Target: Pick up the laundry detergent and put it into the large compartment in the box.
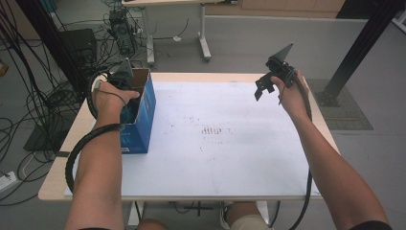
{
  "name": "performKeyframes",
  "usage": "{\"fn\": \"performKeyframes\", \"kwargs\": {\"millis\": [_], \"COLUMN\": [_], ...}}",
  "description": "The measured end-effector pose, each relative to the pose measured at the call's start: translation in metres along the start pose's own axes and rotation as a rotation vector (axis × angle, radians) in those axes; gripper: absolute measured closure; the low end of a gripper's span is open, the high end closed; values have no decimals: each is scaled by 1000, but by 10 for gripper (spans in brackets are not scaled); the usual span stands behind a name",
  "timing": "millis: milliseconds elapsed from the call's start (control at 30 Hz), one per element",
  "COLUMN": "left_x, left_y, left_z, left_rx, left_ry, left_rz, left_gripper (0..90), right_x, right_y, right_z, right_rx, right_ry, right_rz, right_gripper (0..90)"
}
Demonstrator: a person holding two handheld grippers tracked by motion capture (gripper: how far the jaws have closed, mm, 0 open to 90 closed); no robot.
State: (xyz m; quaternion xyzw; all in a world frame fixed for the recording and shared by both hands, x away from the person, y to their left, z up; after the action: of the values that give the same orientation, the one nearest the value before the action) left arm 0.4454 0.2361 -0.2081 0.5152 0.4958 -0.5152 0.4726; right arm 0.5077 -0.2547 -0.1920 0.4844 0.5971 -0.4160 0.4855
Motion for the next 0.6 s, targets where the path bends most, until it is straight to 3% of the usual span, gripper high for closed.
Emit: {"fn": "performKeyframes", "kwargs": {"millis": [600], "left_x": [0], "left_y": [0], "left_z": [-1], "left_rx": [0], "left_ry": [-1], "left_rz": [0], "left_gripper": [376], "right_x": [2], "right_y": [1], "right_z": [0], "right_rx": [-2], "right_ry": [-2], "right_rz": [-3], "right_gripper": [63]}}
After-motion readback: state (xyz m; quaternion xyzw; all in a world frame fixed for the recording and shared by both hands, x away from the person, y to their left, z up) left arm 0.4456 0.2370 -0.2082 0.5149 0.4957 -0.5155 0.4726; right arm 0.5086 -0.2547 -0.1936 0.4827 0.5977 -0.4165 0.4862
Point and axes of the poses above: each handheld gripper's, and its own axes: x roughly forward along the jaws, y roughly out of its top, z roughly to its right, the point moved 4 cm from there along x, roughly forward along the jaws, and after that the axes turned 3 degrees about -z, right-handed, at the moved point
